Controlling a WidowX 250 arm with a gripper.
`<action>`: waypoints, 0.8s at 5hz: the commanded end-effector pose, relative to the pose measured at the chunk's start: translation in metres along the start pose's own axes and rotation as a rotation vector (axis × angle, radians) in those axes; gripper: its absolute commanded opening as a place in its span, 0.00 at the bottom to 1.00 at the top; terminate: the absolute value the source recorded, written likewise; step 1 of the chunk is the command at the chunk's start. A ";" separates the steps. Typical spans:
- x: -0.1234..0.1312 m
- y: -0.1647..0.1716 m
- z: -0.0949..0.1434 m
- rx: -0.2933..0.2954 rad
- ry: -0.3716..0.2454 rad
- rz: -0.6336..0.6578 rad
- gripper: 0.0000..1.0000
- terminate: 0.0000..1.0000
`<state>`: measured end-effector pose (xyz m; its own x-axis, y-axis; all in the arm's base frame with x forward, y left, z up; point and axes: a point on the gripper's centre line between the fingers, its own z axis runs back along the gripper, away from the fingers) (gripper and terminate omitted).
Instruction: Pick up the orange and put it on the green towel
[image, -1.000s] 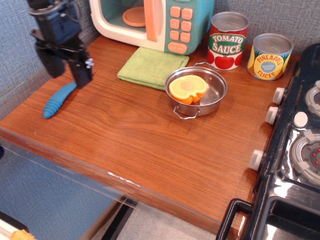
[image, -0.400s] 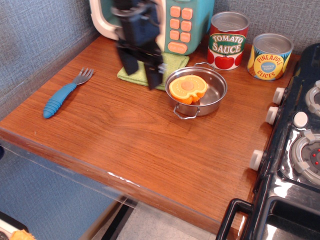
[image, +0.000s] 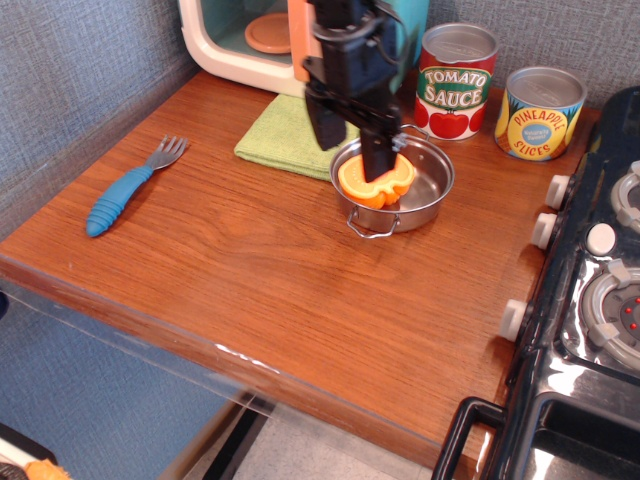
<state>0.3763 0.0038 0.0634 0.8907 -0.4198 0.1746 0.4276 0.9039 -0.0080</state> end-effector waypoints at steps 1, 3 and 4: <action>0.027 -0.004 0.001 0.037 -0.046 -0.019 1.00 0.00; 0.026 -0.006 -0.012 0.045 -0.029 -0.020 1.00 0.00; 0.023 -0.005 -0.018 0.051 -0.009 -0.013 1.00 0.00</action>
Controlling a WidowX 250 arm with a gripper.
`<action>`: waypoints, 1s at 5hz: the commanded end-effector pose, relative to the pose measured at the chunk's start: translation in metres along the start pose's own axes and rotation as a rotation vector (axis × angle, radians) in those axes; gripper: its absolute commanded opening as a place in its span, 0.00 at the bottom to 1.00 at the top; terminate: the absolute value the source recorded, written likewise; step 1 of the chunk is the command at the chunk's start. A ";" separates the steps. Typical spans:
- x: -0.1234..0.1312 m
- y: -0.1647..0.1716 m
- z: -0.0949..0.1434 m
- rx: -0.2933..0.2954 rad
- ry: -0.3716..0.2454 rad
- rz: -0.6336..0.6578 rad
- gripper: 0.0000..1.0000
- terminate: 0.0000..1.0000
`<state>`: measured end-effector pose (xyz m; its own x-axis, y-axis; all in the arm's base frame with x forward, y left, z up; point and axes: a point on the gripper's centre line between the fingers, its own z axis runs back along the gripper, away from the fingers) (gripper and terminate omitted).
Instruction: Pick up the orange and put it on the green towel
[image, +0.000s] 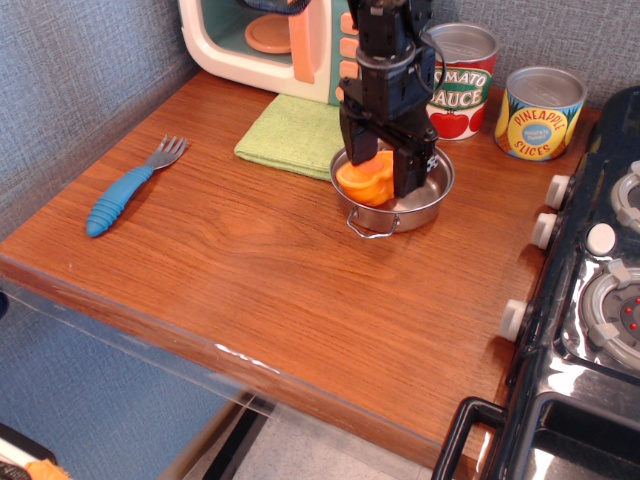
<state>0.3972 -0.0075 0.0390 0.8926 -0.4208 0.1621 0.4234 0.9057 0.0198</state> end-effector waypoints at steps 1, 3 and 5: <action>0.001 -0.003 0.007 0.019 -0.009 -0.006 1.00 0.00; -0.006 0.000 -0.001 0.016 0.027 0.030 1.00 0.00; -0.012 0.001 -0.001 0.026 0.040 0.034 0.00 0.00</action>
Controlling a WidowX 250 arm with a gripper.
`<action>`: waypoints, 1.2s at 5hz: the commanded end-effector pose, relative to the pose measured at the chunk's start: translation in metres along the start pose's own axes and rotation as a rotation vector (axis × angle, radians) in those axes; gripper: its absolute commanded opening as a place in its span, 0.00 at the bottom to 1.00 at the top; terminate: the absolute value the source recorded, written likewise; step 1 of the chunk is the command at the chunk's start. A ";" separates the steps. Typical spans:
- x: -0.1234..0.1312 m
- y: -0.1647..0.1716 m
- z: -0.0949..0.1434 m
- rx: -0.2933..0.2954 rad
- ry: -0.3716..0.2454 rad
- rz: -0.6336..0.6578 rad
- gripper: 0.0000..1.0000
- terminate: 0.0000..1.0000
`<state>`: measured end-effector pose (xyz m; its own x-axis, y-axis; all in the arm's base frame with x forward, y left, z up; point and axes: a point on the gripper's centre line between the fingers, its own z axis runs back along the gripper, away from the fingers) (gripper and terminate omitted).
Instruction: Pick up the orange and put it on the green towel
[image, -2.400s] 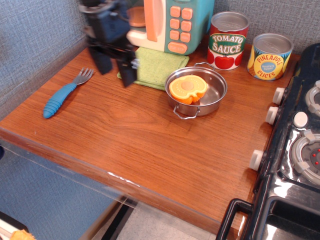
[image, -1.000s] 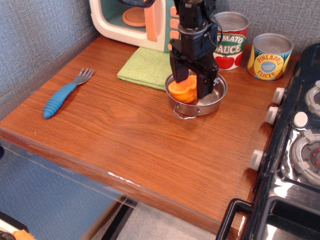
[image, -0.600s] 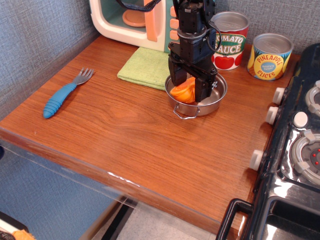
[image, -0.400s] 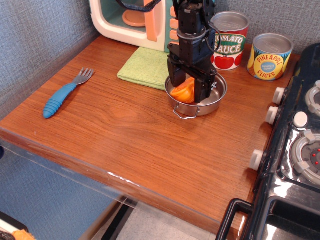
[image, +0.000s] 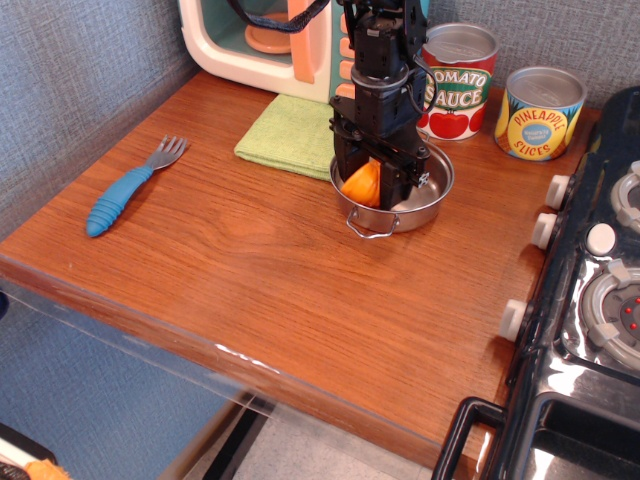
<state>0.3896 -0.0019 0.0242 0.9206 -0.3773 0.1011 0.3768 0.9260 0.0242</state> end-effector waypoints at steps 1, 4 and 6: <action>0.000 -0.001 0.022 0.003 -0.052 -0.049 0.00 0.00; -0.001 0.034 0.097 -0.013 -0.254 -0.015 0.00 0.00; 0.005 0.086 0.064 0.050 -0.170 0.077 0.00 0.00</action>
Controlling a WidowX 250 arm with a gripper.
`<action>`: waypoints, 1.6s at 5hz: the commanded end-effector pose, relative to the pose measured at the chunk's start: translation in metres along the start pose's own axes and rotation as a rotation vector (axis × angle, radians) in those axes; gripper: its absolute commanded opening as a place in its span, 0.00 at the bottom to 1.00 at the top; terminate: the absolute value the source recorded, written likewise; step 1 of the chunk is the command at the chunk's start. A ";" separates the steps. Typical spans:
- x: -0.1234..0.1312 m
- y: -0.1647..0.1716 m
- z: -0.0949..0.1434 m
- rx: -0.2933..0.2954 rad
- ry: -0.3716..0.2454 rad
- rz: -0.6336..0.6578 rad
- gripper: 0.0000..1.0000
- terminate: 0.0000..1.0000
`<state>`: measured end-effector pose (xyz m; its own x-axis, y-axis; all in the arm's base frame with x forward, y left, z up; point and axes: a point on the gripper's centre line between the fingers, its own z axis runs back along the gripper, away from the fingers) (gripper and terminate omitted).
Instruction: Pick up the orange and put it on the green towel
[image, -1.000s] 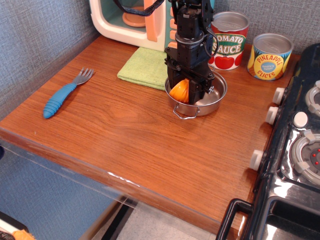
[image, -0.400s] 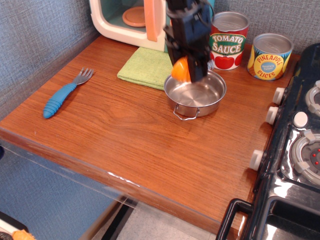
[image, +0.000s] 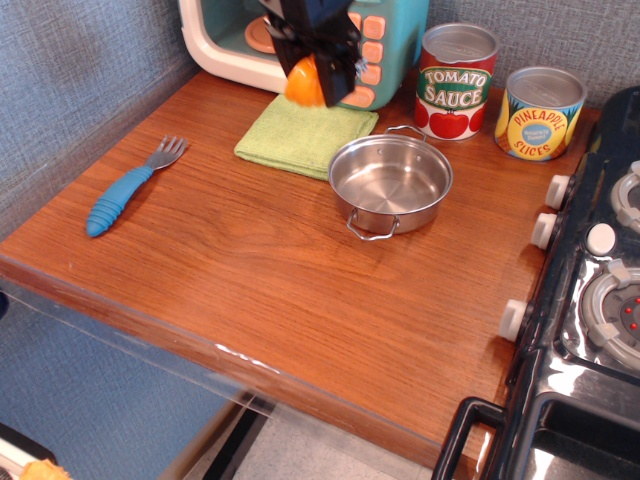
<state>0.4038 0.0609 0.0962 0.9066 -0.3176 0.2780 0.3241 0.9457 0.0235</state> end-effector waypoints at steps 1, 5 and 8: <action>0.016 0.028 -0.028 0.044 0.035 0.023 0.00 0.00; 0.007 0.030 0.007 0.057 0.005 0.037 1.00 0.00; -0.057 0.020 0.066 0.056 0.067 0.175 1.00 0.00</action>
<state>0.3438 0.1031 0.1187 0.9752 -0.1547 0.1583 0.1549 0.9879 0.0112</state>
